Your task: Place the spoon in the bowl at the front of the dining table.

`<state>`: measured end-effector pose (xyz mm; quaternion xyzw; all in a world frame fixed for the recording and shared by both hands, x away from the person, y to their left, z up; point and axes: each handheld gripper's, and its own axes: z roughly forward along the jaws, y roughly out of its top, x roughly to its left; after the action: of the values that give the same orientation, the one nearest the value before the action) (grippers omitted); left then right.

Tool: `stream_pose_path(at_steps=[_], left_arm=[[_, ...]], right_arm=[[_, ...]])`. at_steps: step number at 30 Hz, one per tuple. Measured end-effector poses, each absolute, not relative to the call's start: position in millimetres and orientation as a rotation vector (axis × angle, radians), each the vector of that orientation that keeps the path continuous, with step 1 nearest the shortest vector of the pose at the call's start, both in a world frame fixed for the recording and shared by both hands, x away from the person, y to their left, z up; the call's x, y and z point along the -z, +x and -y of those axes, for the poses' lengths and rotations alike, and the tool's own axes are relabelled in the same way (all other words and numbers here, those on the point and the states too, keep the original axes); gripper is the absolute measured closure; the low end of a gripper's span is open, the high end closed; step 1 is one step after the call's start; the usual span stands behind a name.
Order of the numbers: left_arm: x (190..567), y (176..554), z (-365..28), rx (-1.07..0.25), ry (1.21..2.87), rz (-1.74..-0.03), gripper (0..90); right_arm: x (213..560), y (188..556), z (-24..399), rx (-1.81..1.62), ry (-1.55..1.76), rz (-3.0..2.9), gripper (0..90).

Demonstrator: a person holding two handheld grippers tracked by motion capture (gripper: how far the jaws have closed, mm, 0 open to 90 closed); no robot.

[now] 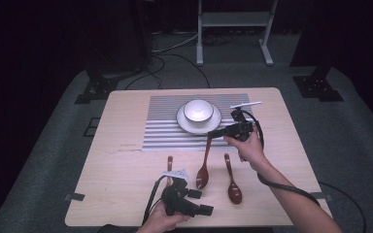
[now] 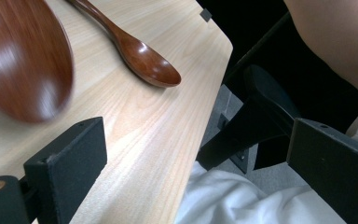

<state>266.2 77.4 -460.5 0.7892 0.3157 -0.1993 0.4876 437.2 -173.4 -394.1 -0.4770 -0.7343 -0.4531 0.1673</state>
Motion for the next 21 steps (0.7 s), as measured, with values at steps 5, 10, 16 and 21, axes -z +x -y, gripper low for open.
stream_pose_path(at_steps=[5,10,16,21], left_arm=[[459,268,-81,0.460,1.912,-0.779,3.7],[459,270,-85,0.437,1.907,-0.794,3.7],[458,272,-89,0.409,1.914,-0.802,3.6],[459,273,-90,0.404,1.907,-0.817,3.7]], right_arm=[[386,447,181,1.330,-1.406,2.073,83.4],[380,455,187,1.361,-1.447,2.057,83.4],[376,465,192,1.394,-1.499,2.028,83.3],[372,471,195,1.417,-1.522,2.018,83.4]])
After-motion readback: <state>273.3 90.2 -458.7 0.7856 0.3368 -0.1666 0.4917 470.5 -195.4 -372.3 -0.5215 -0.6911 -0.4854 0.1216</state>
